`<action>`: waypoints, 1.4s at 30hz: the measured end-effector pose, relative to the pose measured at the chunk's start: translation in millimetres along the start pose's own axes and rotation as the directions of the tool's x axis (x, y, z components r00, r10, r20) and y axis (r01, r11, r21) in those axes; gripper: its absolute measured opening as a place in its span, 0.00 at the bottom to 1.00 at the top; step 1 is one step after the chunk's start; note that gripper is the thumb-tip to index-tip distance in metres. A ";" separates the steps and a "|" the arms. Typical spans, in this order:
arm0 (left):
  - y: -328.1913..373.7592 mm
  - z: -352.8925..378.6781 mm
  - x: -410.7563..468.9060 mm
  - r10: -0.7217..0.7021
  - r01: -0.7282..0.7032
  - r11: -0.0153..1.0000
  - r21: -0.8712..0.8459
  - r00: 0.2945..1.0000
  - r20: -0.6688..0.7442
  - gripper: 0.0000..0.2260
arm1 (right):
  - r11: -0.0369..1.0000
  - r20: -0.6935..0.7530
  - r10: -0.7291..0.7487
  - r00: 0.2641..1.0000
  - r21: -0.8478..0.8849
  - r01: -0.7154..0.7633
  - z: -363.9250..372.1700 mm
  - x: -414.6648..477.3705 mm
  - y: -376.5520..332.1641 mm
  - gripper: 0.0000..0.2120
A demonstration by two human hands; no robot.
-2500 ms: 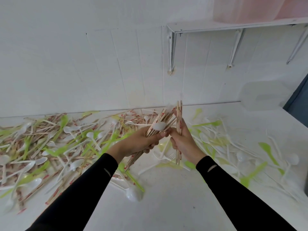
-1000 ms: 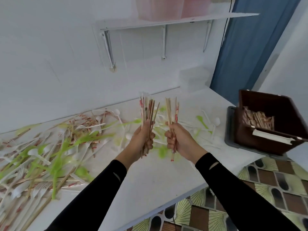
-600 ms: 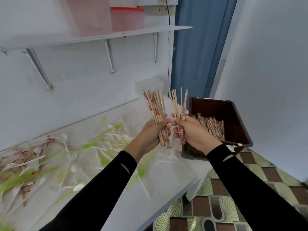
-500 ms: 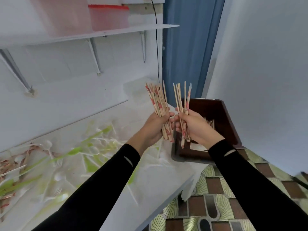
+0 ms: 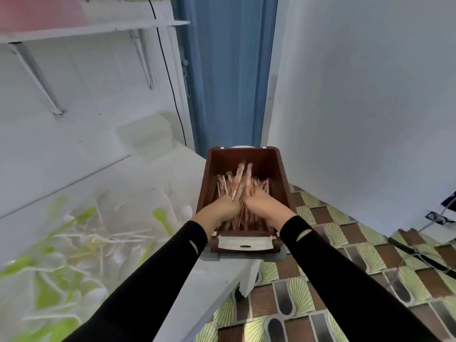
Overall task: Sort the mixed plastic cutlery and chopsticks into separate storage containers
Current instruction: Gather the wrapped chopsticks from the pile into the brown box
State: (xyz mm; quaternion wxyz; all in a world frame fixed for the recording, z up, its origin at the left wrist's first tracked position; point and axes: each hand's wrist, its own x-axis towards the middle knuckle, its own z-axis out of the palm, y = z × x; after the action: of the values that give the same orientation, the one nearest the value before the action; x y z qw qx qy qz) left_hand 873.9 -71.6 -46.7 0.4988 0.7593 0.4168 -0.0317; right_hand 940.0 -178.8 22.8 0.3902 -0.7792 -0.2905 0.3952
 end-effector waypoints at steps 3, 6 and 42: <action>18.8 -1.7 -26.8 0.043 -0.041 0.998 0.042 0.997 -0.059 0.23 | 0.965 0.060 -0.001 0.998 -0.263 0.017 2.0 2.9 -0.2 0.10; 23.9 -0.6 -35.4 0.040 -0.029 0.998 0.061 0.980 -0.194 0.31 | 0.900 0.060 0.000 0.998 -0.436 0.026 0.0 4.3 2.3 0.15; -137.2 -165.5 -168.9 0.178 -0.114 0.982 0.152 0.833 -0.523 0.09 | 0.799 0.170 -0.551 0.817 -0.175 0.575 163.9 -40.0 -75.0 0.13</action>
State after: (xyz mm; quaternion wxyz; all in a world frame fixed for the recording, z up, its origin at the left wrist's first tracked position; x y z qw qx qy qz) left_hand 612.0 -22.1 14.2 0.3195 0.7950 0.4772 0.1954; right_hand 770.3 -107.7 38.5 0.3855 -0.6725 -0.5715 0.2695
